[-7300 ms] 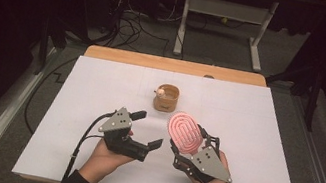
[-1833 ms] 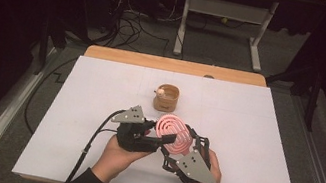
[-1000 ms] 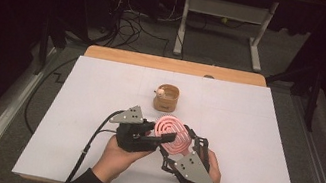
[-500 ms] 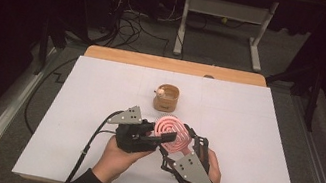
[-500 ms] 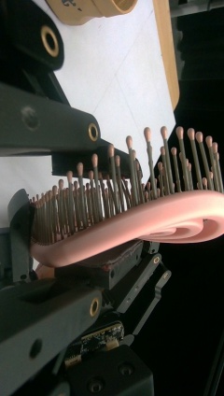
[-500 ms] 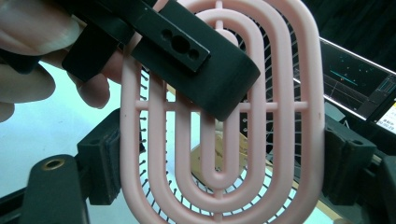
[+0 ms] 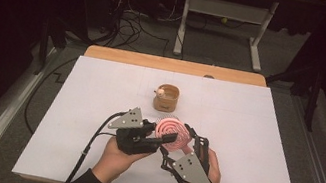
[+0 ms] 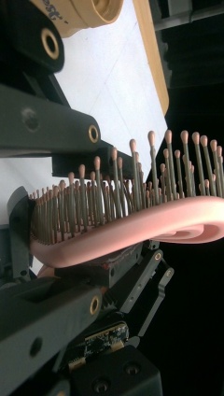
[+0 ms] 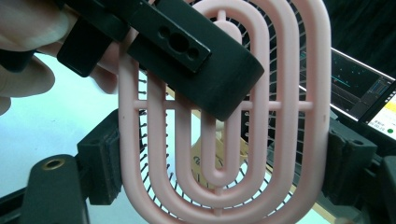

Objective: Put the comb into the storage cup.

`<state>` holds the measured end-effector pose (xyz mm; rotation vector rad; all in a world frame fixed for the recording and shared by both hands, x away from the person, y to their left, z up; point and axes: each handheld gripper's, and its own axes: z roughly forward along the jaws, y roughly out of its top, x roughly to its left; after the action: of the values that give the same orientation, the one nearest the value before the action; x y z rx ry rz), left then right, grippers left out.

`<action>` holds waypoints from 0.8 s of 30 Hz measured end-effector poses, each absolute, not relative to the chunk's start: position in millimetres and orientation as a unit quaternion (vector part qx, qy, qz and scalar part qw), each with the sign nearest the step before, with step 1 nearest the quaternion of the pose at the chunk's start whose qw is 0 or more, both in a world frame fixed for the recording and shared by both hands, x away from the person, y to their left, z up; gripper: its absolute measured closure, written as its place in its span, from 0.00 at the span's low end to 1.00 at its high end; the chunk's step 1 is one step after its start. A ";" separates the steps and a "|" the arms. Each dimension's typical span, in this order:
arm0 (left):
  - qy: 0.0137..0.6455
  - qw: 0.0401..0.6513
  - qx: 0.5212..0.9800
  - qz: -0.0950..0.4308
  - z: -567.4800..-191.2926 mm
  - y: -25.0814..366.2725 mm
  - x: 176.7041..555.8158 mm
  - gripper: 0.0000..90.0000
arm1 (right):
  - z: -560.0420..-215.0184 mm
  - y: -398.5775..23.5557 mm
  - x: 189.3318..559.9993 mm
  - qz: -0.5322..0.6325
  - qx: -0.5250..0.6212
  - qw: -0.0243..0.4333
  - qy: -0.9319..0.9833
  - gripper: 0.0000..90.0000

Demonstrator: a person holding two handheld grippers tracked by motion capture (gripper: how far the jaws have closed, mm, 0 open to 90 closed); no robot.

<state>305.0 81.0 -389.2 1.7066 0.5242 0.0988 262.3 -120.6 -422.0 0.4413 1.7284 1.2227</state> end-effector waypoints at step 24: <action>0.243 0.632 0.735 0.024 -388.9 81.1 305.0 0.69 | -421.2 -119.8 262.8 0.495 0.183 0.473 0.705 0.22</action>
<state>305.0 81.1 -388.9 1.6819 0.5568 0.0556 262.8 -119.8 -421.2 0.4482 1.7256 1.2118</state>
